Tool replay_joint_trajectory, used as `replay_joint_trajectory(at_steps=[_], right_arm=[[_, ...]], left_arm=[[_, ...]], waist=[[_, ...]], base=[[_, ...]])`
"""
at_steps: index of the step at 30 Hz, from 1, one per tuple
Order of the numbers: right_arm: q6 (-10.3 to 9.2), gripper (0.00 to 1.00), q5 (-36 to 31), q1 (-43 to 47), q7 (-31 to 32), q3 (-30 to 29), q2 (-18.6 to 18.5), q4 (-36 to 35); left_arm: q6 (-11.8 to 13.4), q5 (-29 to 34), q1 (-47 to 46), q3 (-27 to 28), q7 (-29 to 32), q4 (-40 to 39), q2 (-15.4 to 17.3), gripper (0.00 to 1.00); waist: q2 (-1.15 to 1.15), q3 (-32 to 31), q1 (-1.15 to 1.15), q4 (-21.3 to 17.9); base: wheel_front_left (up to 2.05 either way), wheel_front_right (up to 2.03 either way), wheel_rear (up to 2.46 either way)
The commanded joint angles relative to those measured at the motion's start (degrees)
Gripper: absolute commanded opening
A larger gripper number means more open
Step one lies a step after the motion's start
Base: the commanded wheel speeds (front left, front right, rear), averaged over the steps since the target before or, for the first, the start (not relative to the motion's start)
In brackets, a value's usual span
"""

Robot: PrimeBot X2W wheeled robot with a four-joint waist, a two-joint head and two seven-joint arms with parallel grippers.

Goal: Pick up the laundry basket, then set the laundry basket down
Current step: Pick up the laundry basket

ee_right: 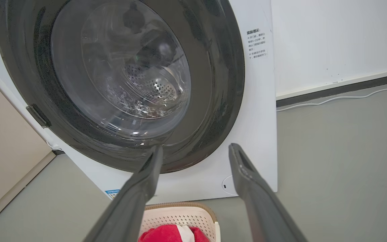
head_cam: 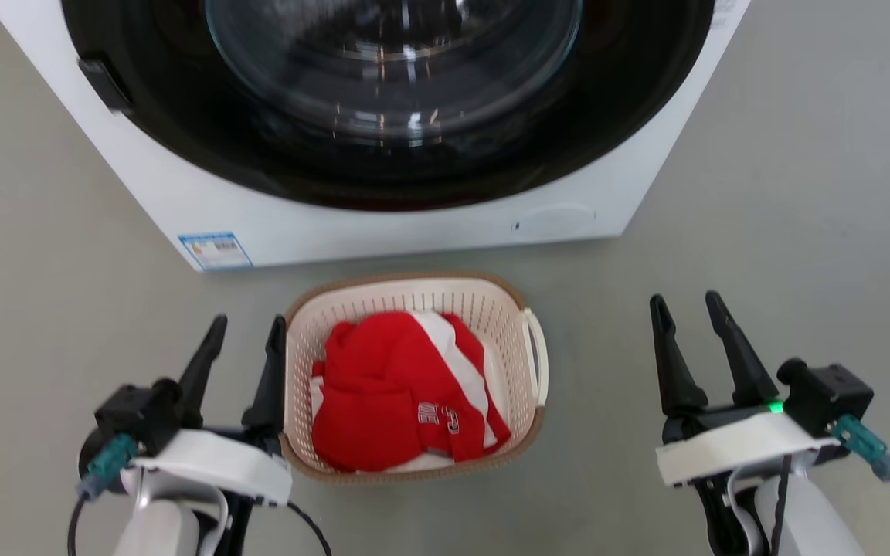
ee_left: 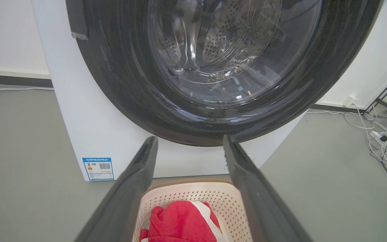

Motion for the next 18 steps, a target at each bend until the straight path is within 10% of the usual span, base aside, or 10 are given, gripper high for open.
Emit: replay_joint_trajectory(at_steps=[1,18], right_arm=[[0.42,1.0,0.58,-2.53,-0.79,1.56,-0.01,-0.52],[0.42,1.0,4.04,-11.34,-0.79,3.05,0.0,8.1]], left_arm=[[-0.34,-0.63,-3.17,1.82,-0.35,-0.7,1.31,1.0],[-0.34,-2.85,-12.32,1.47,-0.35,9.77,4.07,1.0]], waist=[[0.0,2.91,0.0,-0.07],[0.0,12.92,0.0,0.34]], base=[[0.0,0.0,0.0],[0.0,0.0,0.0]])
